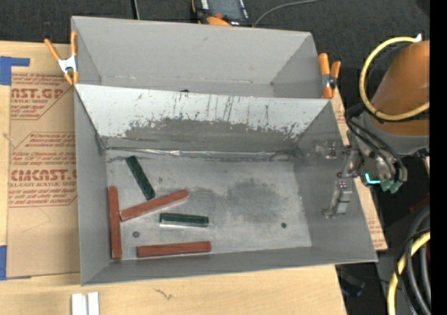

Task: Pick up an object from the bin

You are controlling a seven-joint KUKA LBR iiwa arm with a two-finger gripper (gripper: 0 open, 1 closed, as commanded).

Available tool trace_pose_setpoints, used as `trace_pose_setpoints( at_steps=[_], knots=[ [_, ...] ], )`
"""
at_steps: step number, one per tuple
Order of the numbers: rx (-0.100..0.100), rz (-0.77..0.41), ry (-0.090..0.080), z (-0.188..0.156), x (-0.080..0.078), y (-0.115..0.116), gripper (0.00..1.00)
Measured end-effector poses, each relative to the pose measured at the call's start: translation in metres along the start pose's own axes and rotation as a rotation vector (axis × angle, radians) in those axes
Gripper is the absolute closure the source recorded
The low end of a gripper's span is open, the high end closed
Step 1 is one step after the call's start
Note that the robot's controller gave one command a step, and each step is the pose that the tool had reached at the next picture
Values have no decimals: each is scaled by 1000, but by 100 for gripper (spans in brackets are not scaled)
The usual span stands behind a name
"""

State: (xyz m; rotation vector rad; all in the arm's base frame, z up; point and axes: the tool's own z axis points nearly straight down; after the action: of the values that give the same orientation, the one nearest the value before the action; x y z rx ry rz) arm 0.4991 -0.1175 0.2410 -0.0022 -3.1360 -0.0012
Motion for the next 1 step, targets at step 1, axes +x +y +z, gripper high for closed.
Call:
trace_pose_setpoints(
  at_steps=[1],
  knots=[
    [-2,-35,1,118,-4,38,0]
  ],
)
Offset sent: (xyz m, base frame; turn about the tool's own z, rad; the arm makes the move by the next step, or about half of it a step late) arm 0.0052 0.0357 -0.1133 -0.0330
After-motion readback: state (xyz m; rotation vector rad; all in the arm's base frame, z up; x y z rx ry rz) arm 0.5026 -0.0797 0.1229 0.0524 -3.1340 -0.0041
